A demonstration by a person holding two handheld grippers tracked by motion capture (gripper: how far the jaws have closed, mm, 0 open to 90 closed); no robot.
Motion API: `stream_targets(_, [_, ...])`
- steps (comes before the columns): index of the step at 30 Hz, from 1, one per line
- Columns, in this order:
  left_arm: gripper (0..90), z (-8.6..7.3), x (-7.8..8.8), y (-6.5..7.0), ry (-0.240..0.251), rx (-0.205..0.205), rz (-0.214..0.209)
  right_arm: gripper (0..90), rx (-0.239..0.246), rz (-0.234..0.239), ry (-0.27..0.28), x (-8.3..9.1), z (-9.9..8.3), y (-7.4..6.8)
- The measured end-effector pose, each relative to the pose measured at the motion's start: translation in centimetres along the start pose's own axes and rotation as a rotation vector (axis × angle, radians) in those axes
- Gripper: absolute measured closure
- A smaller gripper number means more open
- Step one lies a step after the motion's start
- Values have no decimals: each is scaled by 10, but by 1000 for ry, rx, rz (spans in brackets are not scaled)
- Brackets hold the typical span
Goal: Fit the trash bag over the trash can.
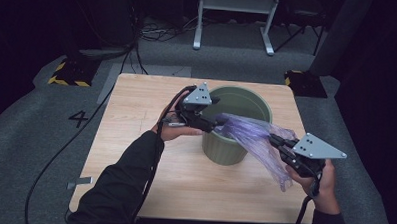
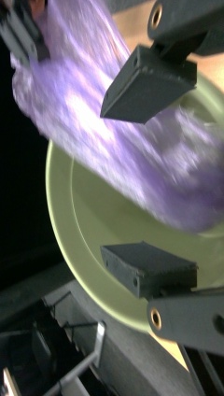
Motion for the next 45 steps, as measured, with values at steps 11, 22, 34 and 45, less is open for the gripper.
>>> stream_targets(11, [502, 7, -22, 22, -92, -97, -23, 861, 52, 39, -11, -19, 21, -8])
stream_targets(22, [896, 0, -17, 13, -95, -101, 11, 570, 11, 49, 43, -13, 24, -8])
stream_targets(34, [896, -15, -1, -4, -93, -42, 43, 326, -30, 1, 135, 27, 19, -4])
stream_targets(45, [893, -24, 3, -16, -91, -3, 61, 276, -102, -21, 79, 29, -14, 9])
Point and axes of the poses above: each handheld gripper's, and its own axes: x roughly backward along the jaws, z roughly out of its top, y roughly to its right, the point moved 4 cm from there along -x, roughly forward along the jaws, and after that the axes turned 4 degrees about y, right-handed, at the moved point
